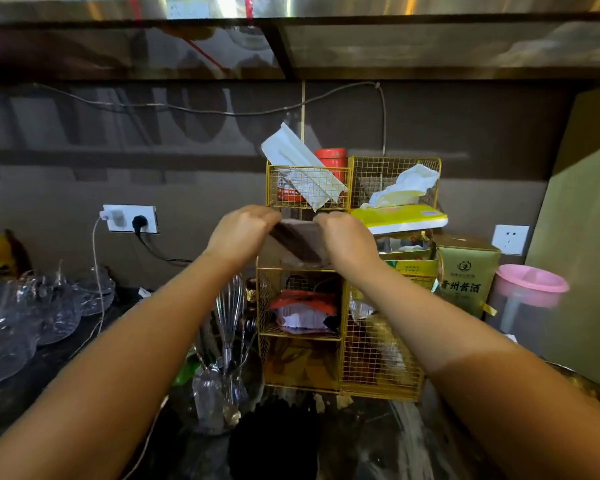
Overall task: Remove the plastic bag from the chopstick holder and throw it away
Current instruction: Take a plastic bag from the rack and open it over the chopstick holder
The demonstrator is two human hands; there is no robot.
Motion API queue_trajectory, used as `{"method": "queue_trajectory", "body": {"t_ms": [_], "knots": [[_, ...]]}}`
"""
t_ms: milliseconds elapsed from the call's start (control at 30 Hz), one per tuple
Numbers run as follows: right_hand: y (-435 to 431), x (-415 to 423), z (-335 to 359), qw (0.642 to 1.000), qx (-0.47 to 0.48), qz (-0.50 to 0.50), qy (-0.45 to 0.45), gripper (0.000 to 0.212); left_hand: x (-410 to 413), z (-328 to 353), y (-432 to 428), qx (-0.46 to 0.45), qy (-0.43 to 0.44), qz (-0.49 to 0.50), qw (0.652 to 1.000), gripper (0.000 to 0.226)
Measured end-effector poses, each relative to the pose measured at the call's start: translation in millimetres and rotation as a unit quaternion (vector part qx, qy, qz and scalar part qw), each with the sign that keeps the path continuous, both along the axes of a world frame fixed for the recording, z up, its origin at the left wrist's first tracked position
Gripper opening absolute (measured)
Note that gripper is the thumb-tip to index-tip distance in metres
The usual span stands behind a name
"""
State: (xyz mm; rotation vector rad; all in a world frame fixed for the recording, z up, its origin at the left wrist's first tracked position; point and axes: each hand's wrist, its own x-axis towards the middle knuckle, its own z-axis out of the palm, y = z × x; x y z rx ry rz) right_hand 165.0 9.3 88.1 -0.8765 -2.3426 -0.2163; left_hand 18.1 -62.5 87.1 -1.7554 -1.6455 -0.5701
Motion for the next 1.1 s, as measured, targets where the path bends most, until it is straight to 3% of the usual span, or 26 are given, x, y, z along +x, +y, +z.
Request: {"method": "queue_trajectory", "body": {"t_ms": [233, 433, 700, 1100], "knots": [[-49.0, 9.9, 20.8, 0.998, 0.004, 0.048, 0.048, 0.023, 5.8, 23.0, -54.3, 0.059, 0.028, 0.020, 0.998, 0.026], [-95.0, 10.9, 15.9, 0.994, 0.012, 0.092, 0.061, 0.023, 5.4, 16.8, -115.5, 0.050, 0.043, 0.038, 0.997, 0.027], [-158.9, -2.1, -5.1, 0.981, -0.074, 0.175, 0.028, 0.020, 4.0, -11.1, -177.3, 0.012, -0.174, 0.094, 0.980, 0.022], [-206.6, -3.5, -114.5, 0.923, -0.308, 0.211, -0.093, 0.031, 15.5, -130.8, -216.3, -0.106, -0.277, 0.117, 0.948, 0.037]]}}
